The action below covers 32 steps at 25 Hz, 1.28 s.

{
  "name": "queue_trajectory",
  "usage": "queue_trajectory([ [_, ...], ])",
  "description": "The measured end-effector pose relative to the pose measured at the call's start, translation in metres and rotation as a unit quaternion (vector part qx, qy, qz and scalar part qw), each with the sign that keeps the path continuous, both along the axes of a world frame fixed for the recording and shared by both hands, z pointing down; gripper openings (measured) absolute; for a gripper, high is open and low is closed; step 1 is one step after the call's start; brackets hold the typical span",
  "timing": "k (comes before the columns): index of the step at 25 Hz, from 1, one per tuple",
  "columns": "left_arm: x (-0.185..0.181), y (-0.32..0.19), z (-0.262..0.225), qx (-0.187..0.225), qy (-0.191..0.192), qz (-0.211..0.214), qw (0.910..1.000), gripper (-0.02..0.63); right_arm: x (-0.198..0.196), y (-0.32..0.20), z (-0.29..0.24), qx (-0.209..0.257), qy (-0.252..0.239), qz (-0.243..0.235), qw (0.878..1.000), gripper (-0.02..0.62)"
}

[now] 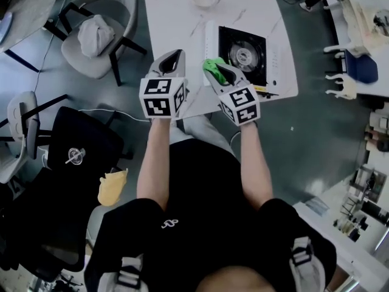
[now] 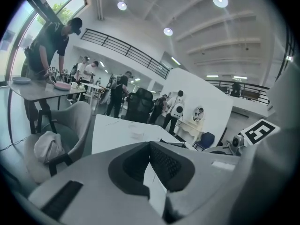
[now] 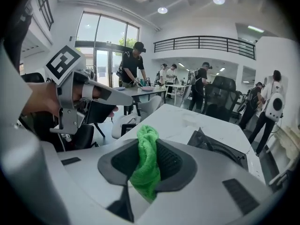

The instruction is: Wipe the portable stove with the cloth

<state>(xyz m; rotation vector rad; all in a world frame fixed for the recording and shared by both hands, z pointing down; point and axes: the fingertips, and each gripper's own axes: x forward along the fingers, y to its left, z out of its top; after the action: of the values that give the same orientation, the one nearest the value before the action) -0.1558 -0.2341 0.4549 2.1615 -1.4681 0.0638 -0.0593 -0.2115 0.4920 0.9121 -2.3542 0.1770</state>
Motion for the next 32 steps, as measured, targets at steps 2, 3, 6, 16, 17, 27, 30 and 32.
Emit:
queue_trajectory([
  [2, -0.001, -0.004, 0.006, -0.008, 0.002, -0.004, 1.0, -0.002, 0.001, -0.005, 0.006, -0.01, 0.001, 0.001, 1.0, 0.086],
  [3, 0.0, -0.007, 0.008, -0.011, 0.003, -0.005, 0.9999, -0.002, 0.003, -0.007, 0.007, -0.015, 0.001, 0.001, 1.0, 0.086],
  [6, 0.007, -0.014, 0.015, -0.02, 0.005, -0.004, 0.9998, -0.002, 0.009, -0.016, 0.009, -0.024, 0.002, 0.003, 1.0, 0.086],
  [16, 0.008, -0.035, 0.031, -0.038, 0.008, -0.03, 0.9988, -0.002, 0.021, -0.062, 0.005, -0.054, -0.039, 0.025, 0.997, 0.084],
  [17, 0.006, -0.037, 0.033, -0.04, 0.008, -0.035, 0.9985, -0.002, 0.023, -0.067, 0.005, -0.054, -0.045, 0.026, 0.997, 0.084],
  [27, 0.006, -0.057, 0.046, -0.055, 0.004, -0.054, 0.997, -0.002, 0.039, -0.1, 0.003, -0.101, -0.145, 0.05, 0.983, 0.083],
  [30, 0.011, -0.064, 0.048, -0.059, 0.003, -0.052, 0.9969, -0.002, 0.042, -0.115, -0.004, -0.086, -0.147, 0.055, 0.984, 0.083],
  [32, 0.014, -0.069, 0.049, -0.06, 0.002, -0.051, 0.9969, -0.002, 0.039, -0.124, -0.005, -0.074, -0.113, 0.039, 0.99, 0.083],
])
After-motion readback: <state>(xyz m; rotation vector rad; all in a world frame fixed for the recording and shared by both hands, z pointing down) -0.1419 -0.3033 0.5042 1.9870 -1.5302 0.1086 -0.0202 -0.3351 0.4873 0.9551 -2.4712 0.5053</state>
